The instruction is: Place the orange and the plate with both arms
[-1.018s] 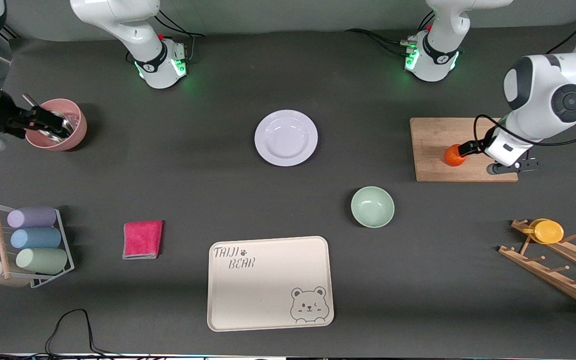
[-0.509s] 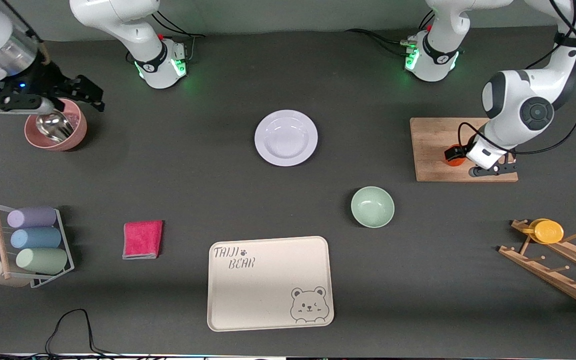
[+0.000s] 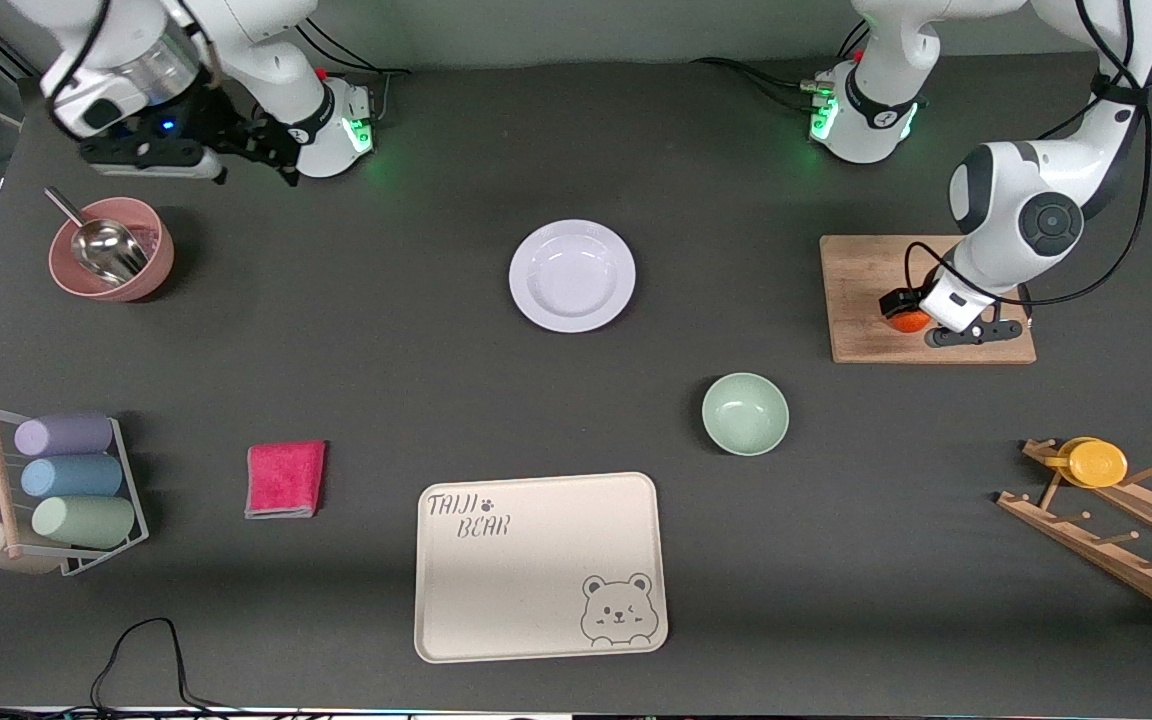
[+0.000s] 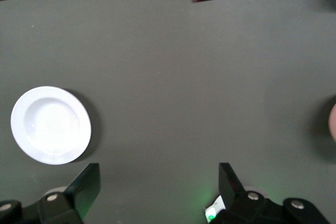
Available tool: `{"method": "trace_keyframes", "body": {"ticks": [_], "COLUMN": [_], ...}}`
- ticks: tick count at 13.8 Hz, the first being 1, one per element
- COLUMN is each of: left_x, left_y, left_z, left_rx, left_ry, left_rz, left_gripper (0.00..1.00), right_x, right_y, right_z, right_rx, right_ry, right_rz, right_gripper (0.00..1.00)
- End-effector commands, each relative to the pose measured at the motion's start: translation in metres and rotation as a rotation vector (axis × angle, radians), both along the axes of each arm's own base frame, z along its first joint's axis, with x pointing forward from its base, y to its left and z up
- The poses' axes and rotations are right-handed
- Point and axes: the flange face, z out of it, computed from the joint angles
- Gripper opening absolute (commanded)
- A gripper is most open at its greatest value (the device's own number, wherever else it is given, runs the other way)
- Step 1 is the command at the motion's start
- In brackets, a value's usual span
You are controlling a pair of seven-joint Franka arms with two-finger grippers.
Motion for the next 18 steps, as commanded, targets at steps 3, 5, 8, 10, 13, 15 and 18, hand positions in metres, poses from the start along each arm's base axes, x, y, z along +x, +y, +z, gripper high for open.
{"method": "trace_keyframes", "body": {"ticks": [3,5,8,10,13,15,18], "left_x": [-0.008,-0.008,-0.008,-0.009,-0.005,0.010,0.029], "left_y": [0.000,0.001,0.002,0.002,-0.002,-0.021,-0.065], "left_z": [-0.008,-0.008,-0.010,-0.011,0.002,0.037,0.119], "left_rx": [-0.002,-0.005,-0.005,-0.006,-0.007,-0.008,-0.014], "left_ry": [-0.015,-0.015,-0.010,-0.007,0.015,0.058,0.043], "left_rz": [-0.046,-0.066,-0.068,-0.078,-0.086,-0.123,-0.180], "left_gripper": [0.96,0.97,0.89,0.51,0.00,0.00,0.00], "right_x": [-0.034,-0.036,-0.037,-0.039,-0.034,-0.024,-0.018], "right_y": [0.025,0.026,0.025,0.028,0.020,0.001,-0.010], "right_z": [-0.010,-0.016,-0.022,-0.025,-0.031,-0.041,-0.059], "right_rx": [-0.015,-0.024,-0.019,0.038,0.074,0.115,0.199], "right_ry": [-0.009,0.002,0.020,0.052,0.056,0.065,0.079], "right_rz": [0.019,0.024,0.035,0.021,0.127,0.145,0.181], "right_gripper": [1.00,1.00,1.00,1.00,1.00,1.00,1.00]}}
